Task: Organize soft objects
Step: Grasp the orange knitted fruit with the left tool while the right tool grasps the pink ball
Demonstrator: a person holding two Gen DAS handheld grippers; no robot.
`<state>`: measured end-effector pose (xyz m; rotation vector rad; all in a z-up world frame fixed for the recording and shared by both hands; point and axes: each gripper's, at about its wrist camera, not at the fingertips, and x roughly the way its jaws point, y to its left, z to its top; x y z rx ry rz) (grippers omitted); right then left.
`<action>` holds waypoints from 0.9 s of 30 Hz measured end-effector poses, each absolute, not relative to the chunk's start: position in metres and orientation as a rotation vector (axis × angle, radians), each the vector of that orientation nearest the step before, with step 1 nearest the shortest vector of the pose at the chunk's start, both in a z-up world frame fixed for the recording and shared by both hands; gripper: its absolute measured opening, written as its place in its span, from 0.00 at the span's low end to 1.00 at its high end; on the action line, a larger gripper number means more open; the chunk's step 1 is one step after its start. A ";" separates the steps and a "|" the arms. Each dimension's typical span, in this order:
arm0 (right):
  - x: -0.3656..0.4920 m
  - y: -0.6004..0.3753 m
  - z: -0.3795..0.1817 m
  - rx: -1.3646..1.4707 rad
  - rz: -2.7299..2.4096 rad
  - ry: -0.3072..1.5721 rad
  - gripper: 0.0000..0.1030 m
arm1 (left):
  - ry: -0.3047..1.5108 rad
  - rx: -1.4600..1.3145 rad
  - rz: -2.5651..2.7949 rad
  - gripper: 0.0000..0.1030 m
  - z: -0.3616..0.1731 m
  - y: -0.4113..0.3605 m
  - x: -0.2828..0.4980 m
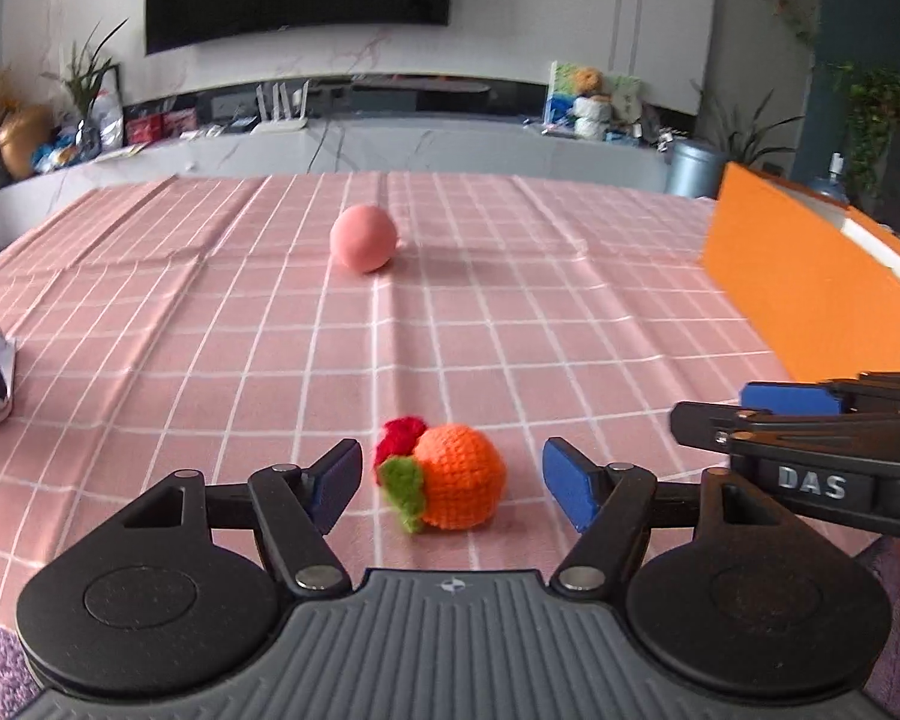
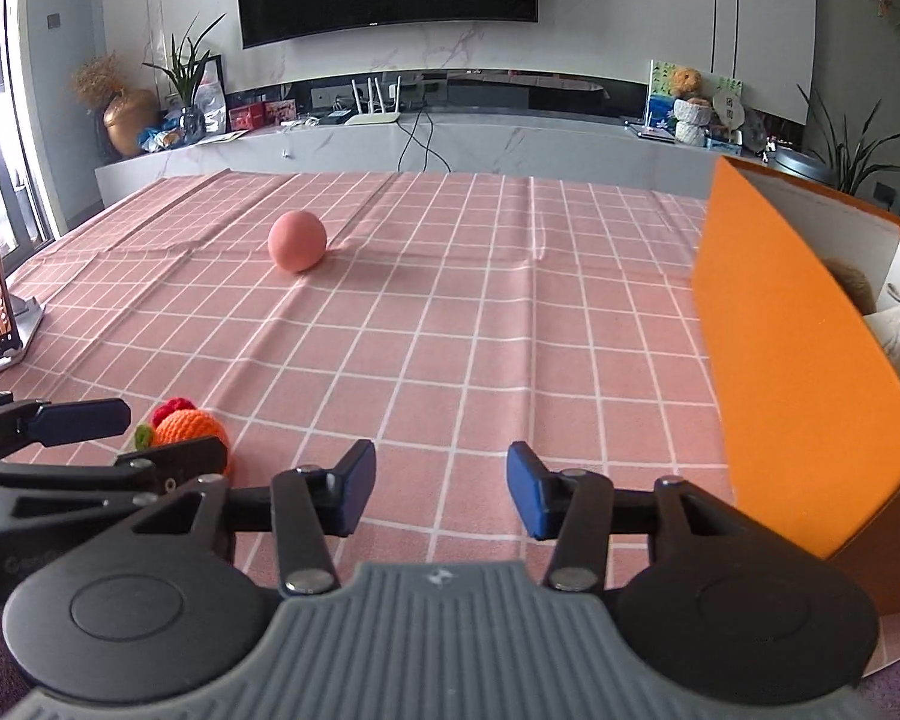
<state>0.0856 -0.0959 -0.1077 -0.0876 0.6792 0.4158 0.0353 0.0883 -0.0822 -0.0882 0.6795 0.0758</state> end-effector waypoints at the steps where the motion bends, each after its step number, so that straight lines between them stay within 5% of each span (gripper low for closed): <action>1: 0.086 -0.096 -0.109 -0.087 0.420 0.685 0.47 | 0.686 -0.095 0.086 0.75 -0.084 0.090 0.037; 6: 0.089 -0.092 -0.115 -0.084 0.458 0.705 0.47 | 0.708 -0.082 0.087 0.70 -0.092 0.090 0.043; 9: 0.091 -0.088 -0.118 -0.094 0.474 0.707 0.47 | 0.725 -0.089 0.071 0.59 -0.096 0.090 0.047; 27: 0.160 -0.025 -0.097 -0.193 0.556 0.628 0.49 | 0.675 -0.207 0.149 0.57 -0.066 0.156 0.099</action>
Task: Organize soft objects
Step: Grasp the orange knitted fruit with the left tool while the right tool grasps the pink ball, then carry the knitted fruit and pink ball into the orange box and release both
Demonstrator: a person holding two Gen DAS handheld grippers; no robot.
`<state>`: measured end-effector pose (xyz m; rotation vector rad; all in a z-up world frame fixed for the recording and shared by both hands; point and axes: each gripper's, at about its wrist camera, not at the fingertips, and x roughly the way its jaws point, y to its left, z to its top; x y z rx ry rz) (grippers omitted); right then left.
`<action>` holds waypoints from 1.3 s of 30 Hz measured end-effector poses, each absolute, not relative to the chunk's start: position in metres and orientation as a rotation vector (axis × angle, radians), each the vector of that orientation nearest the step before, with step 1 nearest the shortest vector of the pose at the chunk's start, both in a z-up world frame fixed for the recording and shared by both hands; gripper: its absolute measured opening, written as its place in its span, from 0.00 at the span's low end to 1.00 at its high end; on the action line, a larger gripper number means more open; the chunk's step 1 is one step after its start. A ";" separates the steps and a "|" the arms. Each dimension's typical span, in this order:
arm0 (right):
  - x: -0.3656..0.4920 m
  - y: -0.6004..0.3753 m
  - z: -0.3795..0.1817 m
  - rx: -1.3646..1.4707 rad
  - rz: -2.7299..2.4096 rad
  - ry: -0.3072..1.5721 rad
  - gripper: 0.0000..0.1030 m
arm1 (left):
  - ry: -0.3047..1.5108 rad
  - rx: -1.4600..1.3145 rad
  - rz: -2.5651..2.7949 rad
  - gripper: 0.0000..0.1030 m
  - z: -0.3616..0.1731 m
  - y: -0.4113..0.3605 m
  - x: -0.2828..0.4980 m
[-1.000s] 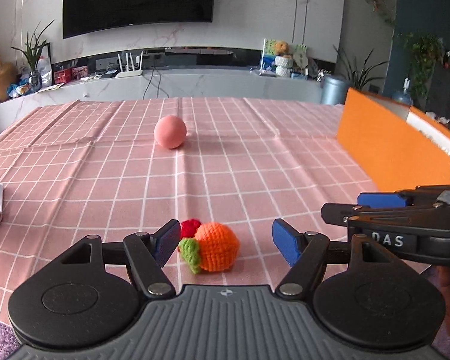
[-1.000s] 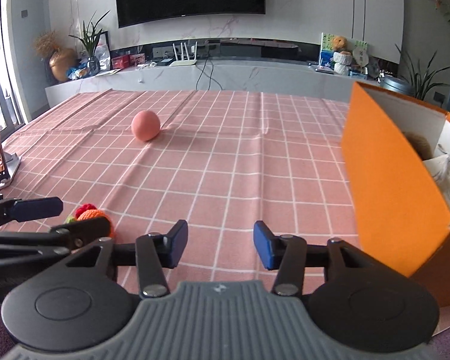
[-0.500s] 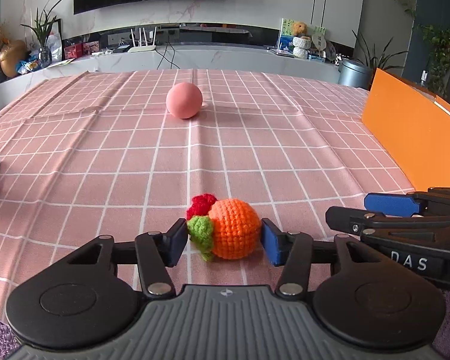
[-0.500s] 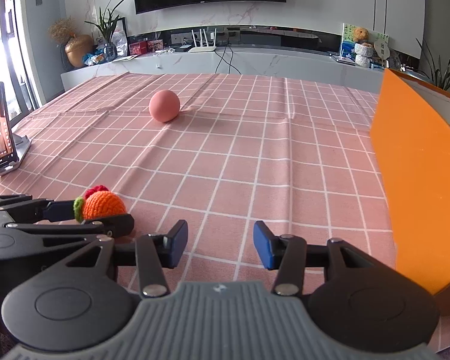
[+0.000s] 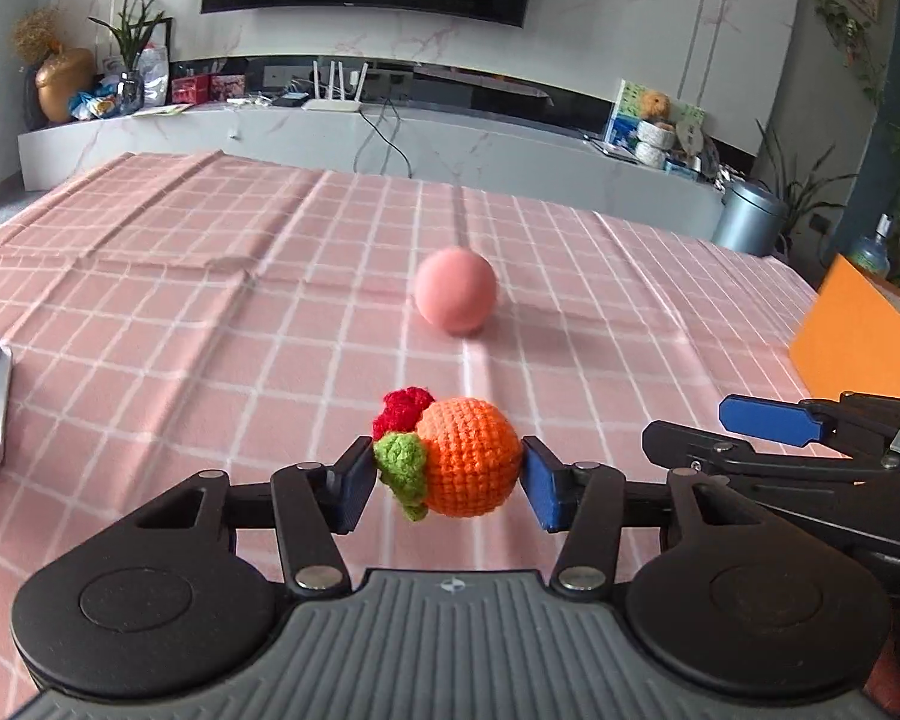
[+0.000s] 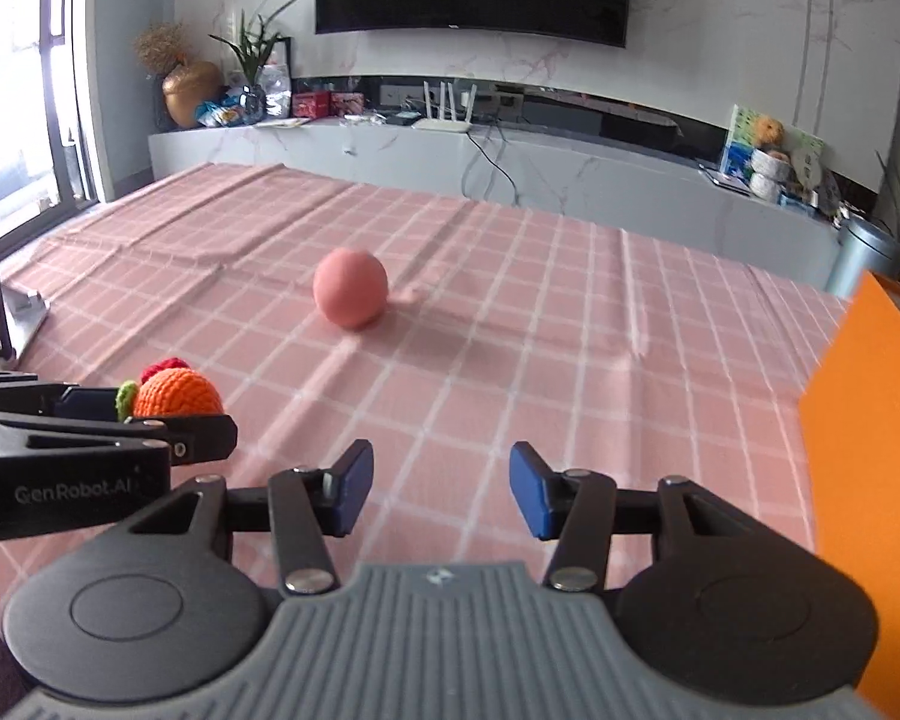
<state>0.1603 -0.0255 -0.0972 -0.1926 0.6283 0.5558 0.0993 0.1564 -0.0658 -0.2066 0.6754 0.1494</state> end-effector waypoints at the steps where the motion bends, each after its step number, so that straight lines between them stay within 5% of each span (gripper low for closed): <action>1: 0.167 -0.019 -0.096 -0.196 0.566 0.623 0.50 | 0.675 -0.205 0.160 0.57 -0.065 0.162 0.105; 16: 0.247 0.075 -0.105 -0.261 0.654 0.570 0.50 | 0.681 -0.227 0.221 0.57 -0.079 0.220 0.159; 22: 0.267 0.095 -0.113 -0.245 0.675 0.588 0.59 | 0.684 -0.238 0.247 0.57 -0.082 0.236 0.165; 29: 0.271 0.107 -0.122 -0.269 0.672 0.615 0.44 | 0.686 -0.246 0.253 0.57 -0.084 0.239 0.164; 39: 0.244 0.076 -0.090 -0.266 0.636 0.577 0.42 | 0.655 -0.259 0.222 0.57 -0.063 0.218 0.148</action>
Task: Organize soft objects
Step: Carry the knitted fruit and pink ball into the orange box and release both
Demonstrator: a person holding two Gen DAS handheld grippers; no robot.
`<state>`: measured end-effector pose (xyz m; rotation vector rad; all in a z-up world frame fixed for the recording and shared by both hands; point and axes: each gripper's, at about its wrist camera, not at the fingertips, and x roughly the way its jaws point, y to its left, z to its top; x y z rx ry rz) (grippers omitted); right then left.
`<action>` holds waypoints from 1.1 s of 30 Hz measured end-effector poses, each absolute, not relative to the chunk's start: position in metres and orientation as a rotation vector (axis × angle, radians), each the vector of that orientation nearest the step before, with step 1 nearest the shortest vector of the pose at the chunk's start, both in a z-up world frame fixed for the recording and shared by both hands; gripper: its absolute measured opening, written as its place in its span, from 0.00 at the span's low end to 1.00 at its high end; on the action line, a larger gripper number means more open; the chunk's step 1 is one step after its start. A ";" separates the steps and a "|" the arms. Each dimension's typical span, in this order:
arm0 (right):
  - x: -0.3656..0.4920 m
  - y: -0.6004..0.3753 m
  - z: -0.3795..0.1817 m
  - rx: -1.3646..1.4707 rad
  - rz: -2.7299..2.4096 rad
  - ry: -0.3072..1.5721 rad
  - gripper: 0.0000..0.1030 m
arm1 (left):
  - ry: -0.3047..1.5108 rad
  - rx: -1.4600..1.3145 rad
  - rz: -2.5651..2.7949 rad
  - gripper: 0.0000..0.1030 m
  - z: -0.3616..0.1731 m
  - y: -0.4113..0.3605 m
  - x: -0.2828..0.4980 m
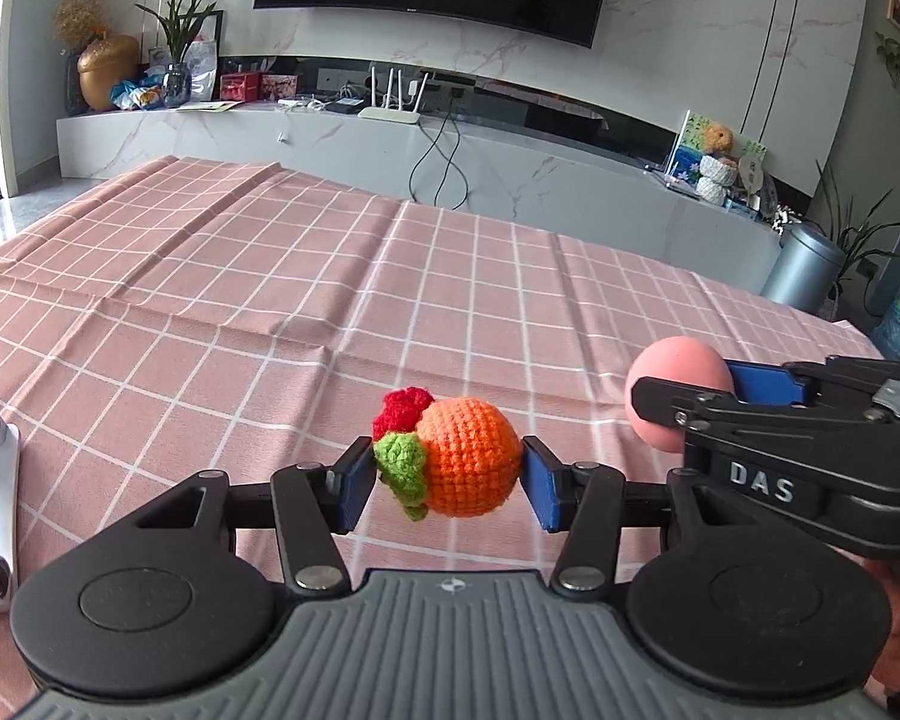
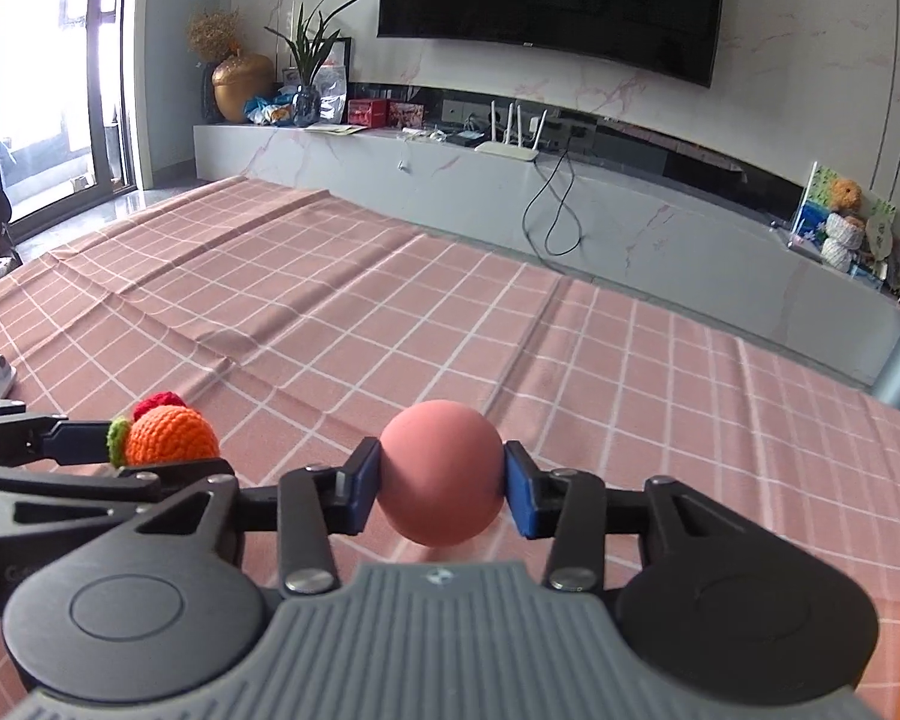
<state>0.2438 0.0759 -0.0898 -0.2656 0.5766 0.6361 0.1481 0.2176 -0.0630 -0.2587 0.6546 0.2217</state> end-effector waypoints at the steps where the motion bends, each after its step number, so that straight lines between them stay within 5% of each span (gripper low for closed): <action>1: 0.239 0.069 -0.085 -0.260 0.633 0.574 0.42 | 0.649 -0.264 0.211 0.57 -0.059 0.213 0.146; 20: 0.163 -0.117 0.013 -0.313 0.495 0.482 0.43 | 0.563 -0.166 -0.136 0.57 0.019 0.063 0.137; 33: 0.176 -0.244 0.029 -0.303 0.354 0.549 0.43 | 0.583 -0.035 -0.432 0.57 0.035 -0.049 0.178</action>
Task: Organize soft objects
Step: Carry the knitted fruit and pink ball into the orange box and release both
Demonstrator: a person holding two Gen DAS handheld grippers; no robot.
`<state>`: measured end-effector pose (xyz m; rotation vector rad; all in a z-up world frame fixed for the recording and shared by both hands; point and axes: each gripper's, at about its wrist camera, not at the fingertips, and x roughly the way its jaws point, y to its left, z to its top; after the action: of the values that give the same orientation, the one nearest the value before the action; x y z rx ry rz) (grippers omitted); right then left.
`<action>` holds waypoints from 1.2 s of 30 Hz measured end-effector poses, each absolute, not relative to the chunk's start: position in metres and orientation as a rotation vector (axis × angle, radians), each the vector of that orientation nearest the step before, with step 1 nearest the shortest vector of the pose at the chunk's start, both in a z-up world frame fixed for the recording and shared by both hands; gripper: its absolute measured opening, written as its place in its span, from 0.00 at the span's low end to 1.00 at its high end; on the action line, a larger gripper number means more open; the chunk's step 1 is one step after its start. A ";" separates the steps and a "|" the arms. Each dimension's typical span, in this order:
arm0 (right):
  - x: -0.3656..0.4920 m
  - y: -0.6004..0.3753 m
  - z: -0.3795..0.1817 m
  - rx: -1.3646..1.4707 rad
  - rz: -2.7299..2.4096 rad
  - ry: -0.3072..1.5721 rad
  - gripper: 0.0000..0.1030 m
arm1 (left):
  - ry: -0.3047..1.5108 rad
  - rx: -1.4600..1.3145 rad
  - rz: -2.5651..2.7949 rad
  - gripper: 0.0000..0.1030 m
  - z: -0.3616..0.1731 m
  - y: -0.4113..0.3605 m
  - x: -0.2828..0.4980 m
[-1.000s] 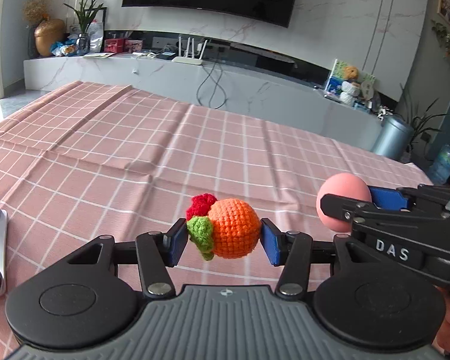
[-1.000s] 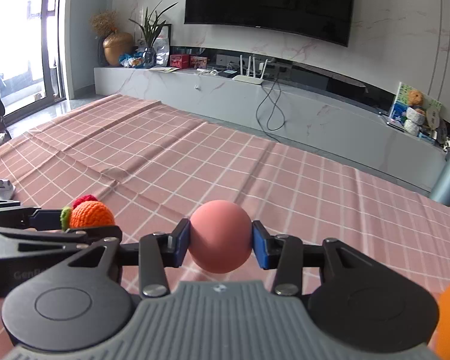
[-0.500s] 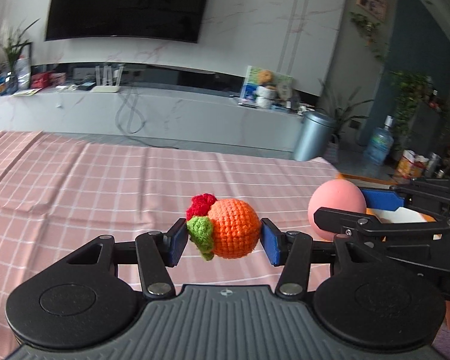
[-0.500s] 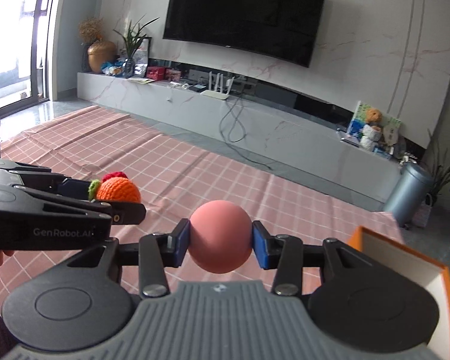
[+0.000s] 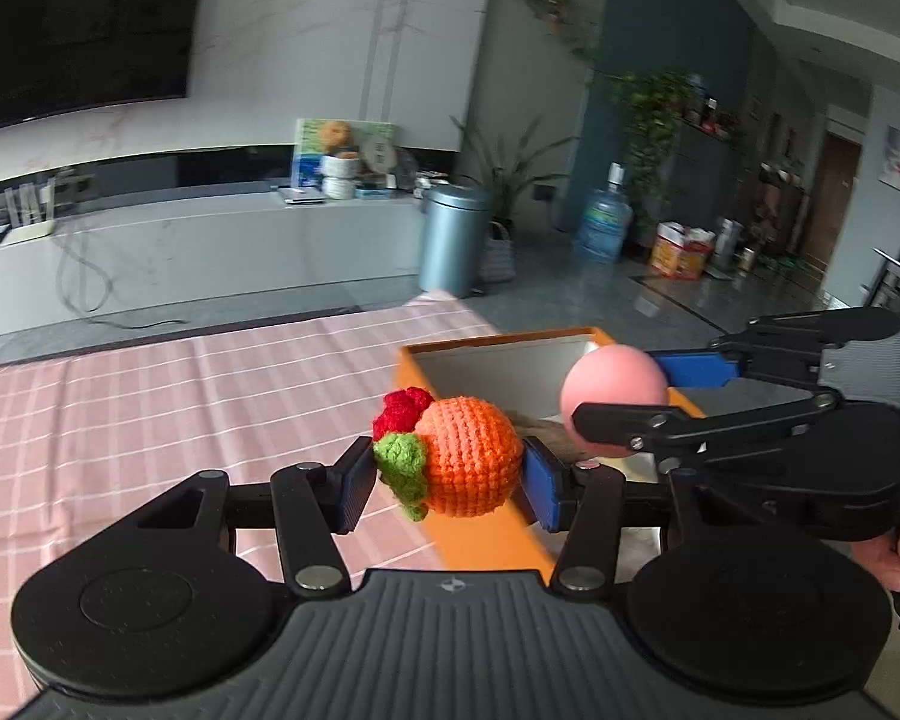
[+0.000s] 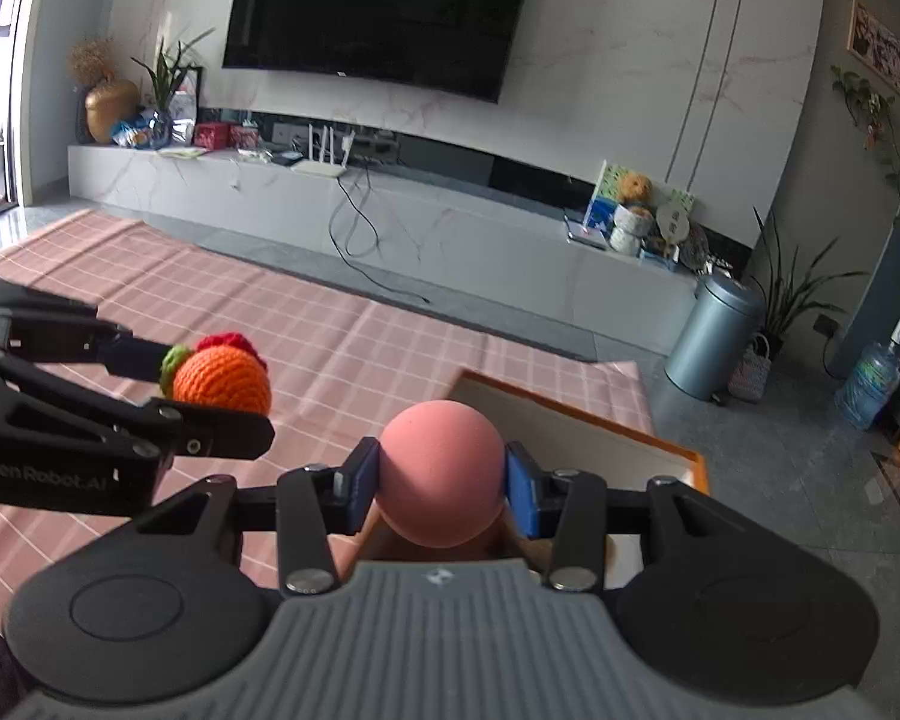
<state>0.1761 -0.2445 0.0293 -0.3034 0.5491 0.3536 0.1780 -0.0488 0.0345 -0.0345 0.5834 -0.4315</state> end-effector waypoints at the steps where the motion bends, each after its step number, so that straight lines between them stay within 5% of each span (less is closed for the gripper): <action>1: 0.179 -0.252 0.028 -0.312 0.348 0.560 0.43 | 0.590 -0.022 -0.448 0.57 0.035 -0.057 0.184; 36: 0.284 -0.310 -0.065 -0.691 0.402 0.811 0.48 | 0.870 0.298 -0.586 0.62 -0.043 -0.179 0.279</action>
<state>0.2841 -0.3096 -0.0646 -0.6914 0.8113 0.4020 0.2792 -0.1786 -0.0426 0.2980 0.8704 -0.5861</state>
